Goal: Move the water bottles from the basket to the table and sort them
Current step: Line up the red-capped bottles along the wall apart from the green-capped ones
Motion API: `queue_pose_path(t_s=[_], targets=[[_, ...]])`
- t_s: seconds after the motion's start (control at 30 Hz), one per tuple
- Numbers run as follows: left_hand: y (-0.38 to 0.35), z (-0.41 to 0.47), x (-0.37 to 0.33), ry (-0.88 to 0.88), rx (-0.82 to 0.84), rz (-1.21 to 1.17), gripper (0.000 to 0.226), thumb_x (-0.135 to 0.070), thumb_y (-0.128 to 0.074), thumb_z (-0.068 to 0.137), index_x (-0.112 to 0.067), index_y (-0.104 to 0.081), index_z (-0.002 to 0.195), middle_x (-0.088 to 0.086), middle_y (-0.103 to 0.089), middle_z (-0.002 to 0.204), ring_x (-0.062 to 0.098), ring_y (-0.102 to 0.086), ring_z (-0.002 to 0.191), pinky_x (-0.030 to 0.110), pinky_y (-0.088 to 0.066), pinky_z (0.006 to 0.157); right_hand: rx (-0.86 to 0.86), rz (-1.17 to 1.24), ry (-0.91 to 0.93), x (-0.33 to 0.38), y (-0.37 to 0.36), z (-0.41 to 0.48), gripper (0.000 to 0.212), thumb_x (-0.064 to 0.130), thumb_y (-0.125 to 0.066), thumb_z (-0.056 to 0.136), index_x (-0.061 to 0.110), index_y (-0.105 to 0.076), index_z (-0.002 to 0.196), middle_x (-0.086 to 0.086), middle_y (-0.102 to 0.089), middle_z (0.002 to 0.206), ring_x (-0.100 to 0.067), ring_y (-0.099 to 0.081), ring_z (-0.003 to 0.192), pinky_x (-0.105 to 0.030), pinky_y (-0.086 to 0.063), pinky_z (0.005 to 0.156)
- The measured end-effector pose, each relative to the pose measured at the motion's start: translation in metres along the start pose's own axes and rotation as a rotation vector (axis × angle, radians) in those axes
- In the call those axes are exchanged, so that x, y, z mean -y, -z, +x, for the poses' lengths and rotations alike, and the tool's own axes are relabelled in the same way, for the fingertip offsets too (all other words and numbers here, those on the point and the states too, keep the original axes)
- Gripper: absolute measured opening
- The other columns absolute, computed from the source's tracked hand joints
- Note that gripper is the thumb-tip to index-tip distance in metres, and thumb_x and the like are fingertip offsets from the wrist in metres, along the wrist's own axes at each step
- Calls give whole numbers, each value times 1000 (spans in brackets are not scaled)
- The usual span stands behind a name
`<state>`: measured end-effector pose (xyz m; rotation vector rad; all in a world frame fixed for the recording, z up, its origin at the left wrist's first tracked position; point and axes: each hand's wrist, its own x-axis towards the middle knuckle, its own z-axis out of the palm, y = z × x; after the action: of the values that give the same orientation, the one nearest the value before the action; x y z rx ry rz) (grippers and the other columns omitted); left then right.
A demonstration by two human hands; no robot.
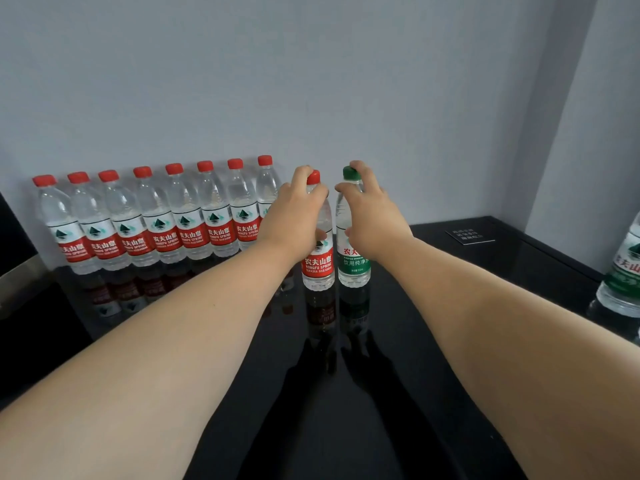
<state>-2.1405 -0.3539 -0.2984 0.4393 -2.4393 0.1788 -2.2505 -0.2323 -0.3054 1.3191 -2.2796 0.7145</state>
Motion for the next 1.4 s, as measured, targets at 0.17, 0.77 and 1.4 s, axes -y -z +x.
queue_pose_path(t_s=[0.17, 0.77, 1.4], targets=[[-20, 24, 15, -8, -10, 9, 72, -16, -92, 74, -14, -54, 135, 9, -23, 159, 35, -48, 132, 44, -53, 100, -8, -5, 11, -5, -21, 28, 85, -7, -76, 77, 21, -44, 151, 6, 0, 167, -31, -50, 127, -33, -55, 85], [-75, 96, 67, 35, 14, 85, 72, -34, -92, 72, -16, -57, 132, 7, -28, 156, 50, -28, 144, 58, -39, 114, 1, -11, 29, -26, -76, 111, 77, -8, -68, 80, 20, -45, 148, 1, 2, 169, -34, -50, 126, -35, -52, 86], [-92, 112, 94, 74, 38, 101, 71, -27, -88, 79, -18, -51, 138, 7, -18, 164, 53, -9, 151, 59, -28, 119, -6, -15, 53, -26, -107, 149, 76, -4, -71, 80, 23, -46, 147, 2, 3, 170, -33, -50, 127, -31, -48, 82]])
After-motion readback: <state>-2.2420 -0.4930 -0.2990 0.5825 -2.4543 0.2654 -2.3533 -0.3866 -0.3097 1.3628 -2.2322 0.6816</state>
